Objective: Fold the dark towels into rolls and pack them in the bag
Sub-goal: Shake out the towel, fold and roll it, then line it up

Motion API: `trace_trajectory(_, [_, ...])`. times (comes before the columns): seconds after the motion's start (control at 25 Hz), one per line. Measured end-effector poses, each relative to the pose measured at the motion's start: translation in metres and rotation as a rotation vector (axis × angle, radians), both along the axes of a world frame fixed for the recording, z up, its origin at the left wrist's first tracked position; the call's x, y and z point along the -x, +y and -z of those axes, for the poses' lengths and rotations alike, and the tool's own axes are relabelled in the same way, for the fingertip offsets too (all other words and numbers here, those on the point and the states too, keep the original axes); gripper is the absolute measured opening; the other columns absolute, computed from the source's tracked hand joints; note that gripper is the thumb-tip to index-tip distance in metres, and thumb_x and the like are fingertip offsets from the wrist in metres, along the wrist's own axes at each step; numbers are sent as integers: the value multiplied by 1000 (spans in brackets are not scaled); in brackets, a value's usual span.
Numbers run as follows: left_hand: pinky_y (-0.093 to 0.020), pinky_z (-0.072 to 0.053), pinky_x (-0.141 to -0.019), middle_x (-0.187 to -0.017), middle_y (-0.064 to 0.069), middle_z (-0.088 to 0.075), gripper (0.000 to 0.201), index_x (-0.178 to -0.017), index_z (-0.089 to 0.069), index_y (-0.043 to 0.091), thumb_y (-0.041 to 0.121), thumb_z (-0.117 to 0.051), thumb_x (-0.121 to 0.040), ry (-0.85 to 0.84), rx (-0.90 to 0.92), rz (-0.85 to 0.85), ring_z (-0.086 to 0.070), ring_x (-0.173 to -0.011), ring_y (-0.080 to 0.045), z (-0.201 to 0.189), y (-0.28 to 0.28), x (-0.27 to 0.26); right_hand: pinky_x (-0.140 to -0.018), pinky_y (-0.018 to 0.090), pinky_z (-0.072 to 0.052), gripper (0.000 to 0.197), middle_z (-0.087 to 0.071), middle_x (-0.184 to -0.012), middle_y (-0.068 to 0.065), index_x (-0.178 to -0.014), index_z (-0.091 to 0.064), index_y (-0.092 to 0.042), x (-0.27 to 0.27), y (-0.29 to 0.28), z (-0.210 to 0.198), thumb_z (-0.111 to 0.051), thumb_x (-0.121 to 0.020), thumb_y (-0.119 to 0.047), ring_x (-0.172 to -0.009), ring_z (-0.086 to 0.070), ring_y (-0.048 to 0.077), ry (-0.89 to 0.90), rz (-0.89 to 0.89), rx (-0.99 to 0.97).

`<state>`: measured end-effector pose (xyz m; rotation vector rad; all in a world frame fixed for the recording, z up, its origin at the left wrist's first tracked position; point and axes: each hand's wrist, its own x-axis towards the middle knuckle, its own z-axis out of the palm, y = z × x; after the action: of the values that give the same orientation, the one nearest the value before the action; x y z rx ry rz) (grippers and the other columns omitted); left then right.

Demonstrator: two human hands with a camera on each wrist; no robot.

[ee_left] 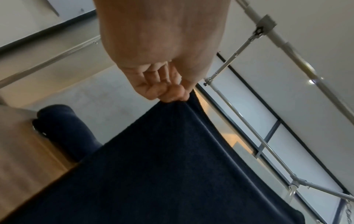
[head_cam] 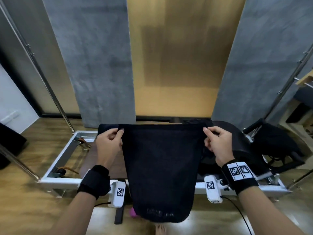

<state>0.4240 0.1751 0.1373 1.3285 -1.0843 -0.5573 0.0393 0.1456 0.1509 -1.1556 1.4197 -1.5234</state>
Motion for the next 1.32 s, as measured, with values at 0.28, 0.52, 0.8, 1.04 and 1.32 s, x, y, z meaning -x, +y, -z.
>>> trace_trajectory(0.28, [-29,-57,-46,-81,-20,-75,11,-101,-68,3,14,-66,-104,282,-269,-46,-76,-62,-24,56,-136,-1,-44,31,-55,16,-79,-86,21,-106,-58,-11,-31,-127,60,-62,-105,-26,-68,-77,42,-199,-96,-304])
trace_trajectory(0.52, [-30,-61,-52,-82,-24,-74,12,-93,-69,2,9,-66,-103,322,-457,-180,-76,-63,-25,119,-230,-3,-52,36,-59,18,-77,-83,26,-108,-60,-2,-48,-227,112,-62,-105,-19,-73,-77,45,-224,-59,-509])
trace_trajectory(0.8, [-30,-63,-55,-87,-25,-68,19,-115,-64,-12,3,-56,-106,363,-577,-231,-74,-70,-30,156,-287,8,-50,35,-61,19,-76,-80,27,-113,-60,1,-59,-288,161,-62,-104,-16,-68,-77,42,-191,-17,-680])
trace_trajectory(1.04, [-48,-63,-92,-131,-14,-61,47,-157,-43,8,5,-47,-110,244,-583,-20,-70,-116,-26,149,-269,18,-63,40,-65,30,-77,-99,21,-127,-63,-19,-56,-265,157,-59,-103,-3,-82,-77,44,-200,-41,-583])
trace_trajectory(1.32, [-33,-59,-81,-91,-2,-76,13,-99,-76,17,15,-64,-103,-132,-524,162,-73,-85,-16,145,-178,16,-54,33,-60,16,-78,-92,22,-114,-69,-6,-59,-167,146,-58,-103,-5,-69,-75,35,-77,-109,-576])
